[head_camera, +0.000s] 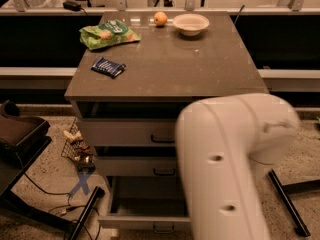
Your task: Open bottom drawer
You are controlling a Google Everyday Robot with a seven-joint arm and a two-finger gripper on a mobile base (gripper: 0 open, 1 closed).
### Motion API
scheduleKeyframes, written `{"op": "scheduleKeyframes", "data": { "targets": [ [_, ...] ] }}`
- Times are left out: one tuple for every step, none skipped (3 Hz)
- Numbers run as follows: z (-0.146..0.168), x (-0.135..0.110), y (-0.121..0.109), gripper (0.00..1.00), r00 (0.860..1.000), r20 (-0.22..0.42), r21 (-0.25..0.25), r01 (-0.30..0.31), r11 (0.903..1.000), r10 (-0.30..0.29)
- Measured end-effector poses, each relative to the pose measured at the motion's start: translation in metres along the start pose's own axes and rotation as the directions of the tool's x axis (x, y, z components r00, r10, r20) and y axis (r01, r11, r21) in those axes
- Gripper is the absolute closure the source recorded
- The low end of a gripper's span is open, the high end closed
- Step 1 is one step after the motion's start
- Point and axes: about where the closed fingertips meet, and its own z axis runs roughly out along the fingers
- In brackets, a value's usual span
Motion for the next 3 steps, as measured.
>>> {"op": "scheduleKeyframes", "data": {
  "targets": [
    [0.009,0.008,-0.011,1.00,0.993,0.114,0.038,-0.023,0.9990,0.019],
    [0.017,0.022,-0.023,1.00,0.985,0.167,0.049,-0.045,0.9978,0.037],
    [0.016,0.024,-0.025,1.00,0.986,0.164,0.051,-0.046,0.9976,0.037]
  ]
}}
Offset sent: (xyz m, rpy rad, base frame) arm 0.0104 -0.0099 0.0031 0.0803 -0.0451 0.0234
